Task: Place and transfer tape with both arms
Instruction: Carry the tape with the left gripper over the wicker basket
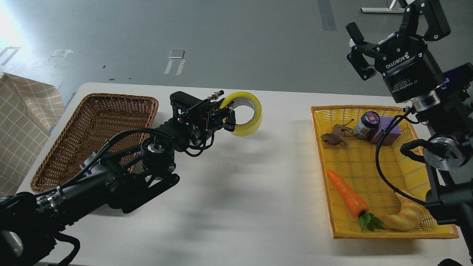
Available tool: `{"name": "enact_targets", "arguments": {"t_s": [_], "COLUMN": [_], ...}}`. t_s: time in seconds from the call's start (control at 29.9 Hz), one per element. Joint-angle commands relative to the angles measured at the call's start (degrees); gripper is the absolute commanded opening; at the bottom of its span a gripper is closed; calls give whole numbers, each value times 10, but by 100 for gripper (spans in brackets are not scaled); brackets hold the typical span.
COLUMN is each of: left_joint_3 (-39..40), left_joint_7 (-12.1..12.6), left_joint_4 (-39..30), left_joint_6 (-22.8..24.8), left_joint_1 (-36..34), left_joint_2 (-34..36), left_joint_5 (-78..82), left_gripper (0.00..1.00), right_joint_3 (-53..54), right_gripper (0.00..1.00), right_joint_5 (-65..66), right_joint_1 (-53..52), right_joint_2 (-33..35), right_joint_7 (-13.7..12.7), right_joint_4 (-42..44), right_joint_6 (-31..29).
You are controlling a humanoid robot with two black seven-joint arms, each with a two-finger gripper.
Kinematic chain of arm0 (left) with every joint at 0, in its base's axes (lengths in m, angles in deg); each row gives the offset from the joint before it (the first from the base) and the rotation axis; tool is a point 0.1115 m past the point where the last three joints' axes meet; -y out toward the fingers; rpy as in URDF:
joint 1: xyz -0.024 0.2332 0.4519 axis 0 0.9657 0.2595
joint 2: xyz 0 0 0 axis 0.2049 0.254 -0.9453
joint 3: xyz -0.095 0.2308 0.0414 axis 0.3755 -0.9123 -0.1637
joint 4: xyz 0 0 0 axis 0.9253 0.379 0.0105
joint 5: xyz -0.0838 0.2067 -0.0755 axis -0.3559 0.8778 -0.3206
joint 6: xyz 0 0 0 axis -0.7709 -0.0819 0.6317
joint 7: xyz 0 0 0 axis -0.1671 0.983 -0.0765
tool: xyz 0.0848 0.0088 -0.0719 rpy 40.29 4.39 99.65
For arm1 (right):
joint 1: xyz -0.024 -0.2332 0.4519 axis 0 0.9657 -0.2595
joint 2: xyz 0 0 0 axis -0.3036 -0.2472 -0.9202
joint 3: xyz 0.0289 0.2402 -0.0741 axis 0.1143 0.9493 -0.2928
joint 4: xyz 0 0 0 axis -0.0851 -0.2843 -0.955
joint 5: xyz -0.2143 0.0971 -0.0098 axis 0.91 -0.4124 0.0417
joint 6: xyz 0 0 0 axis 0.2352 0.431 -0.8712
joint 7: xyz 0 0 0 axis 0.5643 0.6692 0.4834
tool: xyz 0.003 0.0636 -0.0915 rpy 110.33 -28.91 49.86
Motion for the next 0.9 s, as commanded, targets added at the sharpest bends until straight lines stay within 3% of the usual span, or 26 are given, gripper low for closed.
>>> {"name": "enact_targets", "arguments": {"t_s": [0.0, 0.17, 0.27, 0.77, 0.87], "left_joint_3": [1, 0, 0, -40, -40], "left_joint_7": [-2, -13, -46, -53, -68], "left_joint_4": [0, 0, 0, -35, -43], "left_joint_6": [30, 46, 47, 31, 30], "left_joint_1": [-27, -51, -52, -43, -39], "left_joint_2": [30, 80, 123, 277, 305], "left_joint_5": [0, 0, 0, 0, 0], "left_gripper": [6, 6, 7, 8, 9], "right_joint_3": [0, -2, -2, -8, -9], "right_gripper": [100, 100, 100, 100, 100], "right_joint_5": [0, 0, 0, 0, 0], "right_joint_1": [0, -2, -4, -1, 0], "right_joint_2": [0, 1, 2, -2, -2], "right_joint_7": [0, 0, -1, 0, -1], "right_joint_4": [1, 1, 1, 0, 0], "right_joint_6": [0, 0, 0, 0, 0]}}
